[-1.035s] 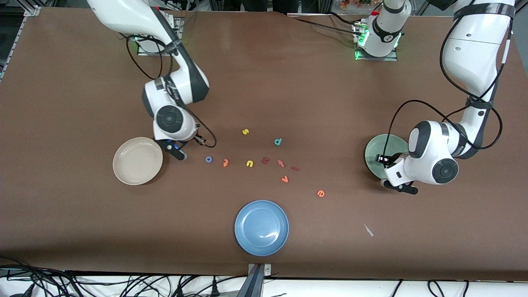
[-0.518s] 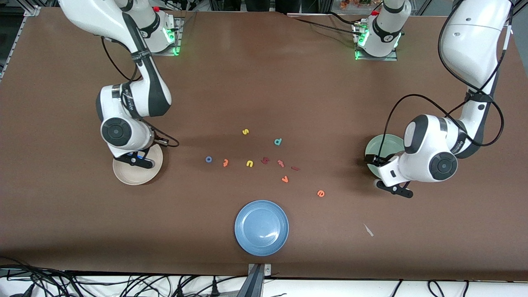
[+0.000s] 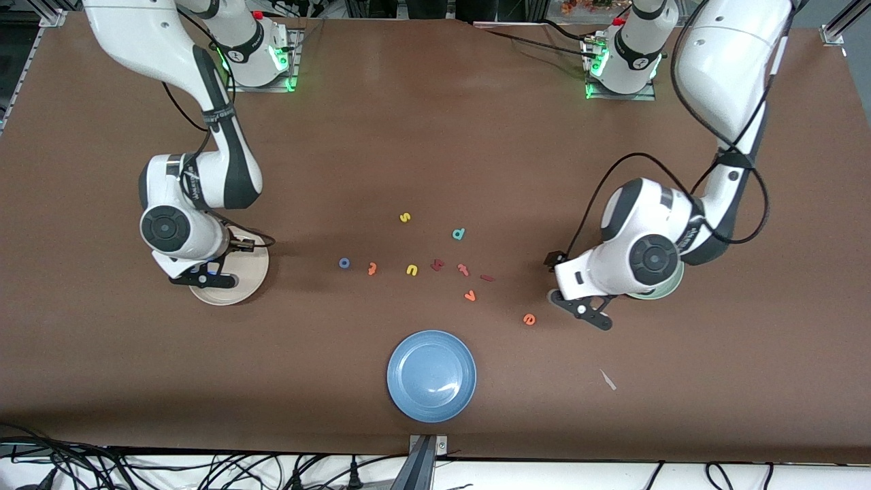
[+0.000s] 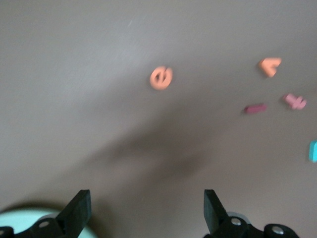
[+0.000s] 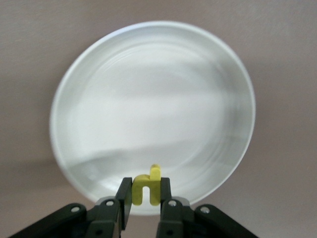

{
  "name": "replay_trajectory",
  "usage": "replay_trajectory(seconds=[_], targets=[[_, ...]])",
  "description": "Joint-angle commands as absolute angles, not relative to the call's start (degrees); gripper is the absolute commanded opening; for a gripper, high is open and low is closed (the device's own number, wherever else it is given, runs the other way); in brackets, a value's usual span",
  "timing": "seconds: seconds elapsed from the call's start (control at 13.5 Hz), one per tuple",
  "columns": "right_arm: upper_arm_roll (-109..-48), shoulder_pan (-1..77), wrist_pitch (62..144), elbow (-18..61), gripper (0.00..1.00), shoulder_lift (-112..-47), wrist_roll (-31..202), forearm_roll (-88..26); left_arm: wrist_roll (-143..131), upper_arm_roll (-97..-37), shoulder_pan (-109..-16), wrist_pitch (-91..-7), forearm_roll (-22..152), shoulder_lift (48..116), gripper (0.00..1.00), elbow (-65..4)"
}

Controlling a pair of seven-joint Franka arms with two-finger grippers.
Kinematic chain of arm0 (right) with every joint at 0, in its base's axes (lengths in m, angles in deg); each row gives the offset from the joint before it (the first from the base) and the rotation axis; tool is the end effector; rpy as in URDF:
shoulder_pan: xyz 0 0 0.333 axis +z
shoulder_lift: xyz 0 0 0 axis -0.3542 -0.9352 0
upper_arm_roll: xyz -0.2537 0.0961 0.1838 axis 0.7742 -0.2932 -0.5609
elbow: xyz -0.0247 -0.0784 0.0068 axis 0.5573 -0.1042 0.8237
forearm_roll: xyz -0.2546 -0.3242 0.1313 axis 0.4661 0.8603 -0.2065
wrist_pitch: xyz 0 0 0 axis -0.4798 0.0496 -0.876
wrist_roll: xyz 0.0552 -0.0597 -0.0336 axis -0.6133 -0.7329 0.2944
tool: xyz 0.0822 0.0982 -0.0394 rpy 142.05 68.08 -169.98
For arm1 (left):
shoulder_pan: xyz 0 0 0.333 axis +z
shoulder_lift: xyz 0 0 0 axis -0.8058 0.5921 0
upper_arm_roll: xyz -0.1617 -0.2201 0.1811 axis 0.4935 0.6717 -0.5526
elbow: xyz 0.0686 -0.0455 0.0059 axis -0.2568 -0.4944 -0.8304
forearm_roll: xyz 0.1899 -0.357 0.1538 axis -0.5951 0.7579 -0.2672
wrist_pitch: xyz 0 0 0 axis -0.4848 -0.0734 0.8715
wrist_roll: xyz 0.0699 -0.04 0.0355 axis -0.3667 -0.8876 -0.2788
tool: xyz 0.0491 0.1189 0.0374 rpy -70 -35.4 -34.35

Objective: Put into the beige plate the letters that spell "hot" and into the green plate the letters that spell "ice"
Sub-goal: 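Release the h on the beige plate while the left gripper reaches the e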

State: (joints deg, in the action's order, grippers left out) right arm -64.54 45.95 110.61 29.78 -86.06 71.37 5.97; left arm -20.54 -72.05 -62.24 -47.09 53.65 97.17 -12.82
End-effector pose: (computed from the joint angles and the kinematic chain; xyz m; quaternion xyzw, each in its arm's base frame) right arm 0.6398 0.0649 0.1878 0.9903 -0.0191 -0.0961 0.0982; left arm 0.7084 -0.2487 0.2367 0.9665 -0.2433 -0.0630 0.0520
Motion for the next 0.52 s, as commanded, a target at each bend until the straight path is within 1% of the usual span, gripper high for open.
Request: replay_trajectory(seconds=[0.0, 0.07, 0.15, 0.22, 0.3, 0.44], targets=[[-64.66, 43.08, 115.07, 29.93, 0.29, -87.86, 76.54, 6.30, -21.05, -72.60, -63.18, -54.11, 52.05, 102.67, 0.99, -8.37], [-64.66, 42.81, 115.61, 29.76, 0.30, -88.31, 76.90, 6.21, -20.97, -72.51, -63.18, -58.50, 52.14, 104.08, 0.98, -8.28], [-64.66, 42.89, 115.18, 29.67, 0.41, -88.40, 76.91, 6.21, -20.79, -72.60, -63.27, -62.03, 52.14, 105.23, 0.96, -8.19], [-64.75, 43.07, 115.01, 29.50, 0.74, -88.31, 76.38, 5.51, -20.79, -72.60, -63.53, -64.41, 52.05, 106.46, 0.95, -7.67], [-64.84, 43.16, 114.66, 29.15, 0.99, -88.31, 76.12, 4.37, -20.79, -72.68, -63.62, -65.48, 52.05, 108.29, 0.94, -6.27], [-64.84, 43.59, 112.03, 27.92, 1.00, -88.05, 75.85, 1.12, -20.79, -73.29, -65.46, -65.49, 51.96, 110.68, 0.93, -3.62]])
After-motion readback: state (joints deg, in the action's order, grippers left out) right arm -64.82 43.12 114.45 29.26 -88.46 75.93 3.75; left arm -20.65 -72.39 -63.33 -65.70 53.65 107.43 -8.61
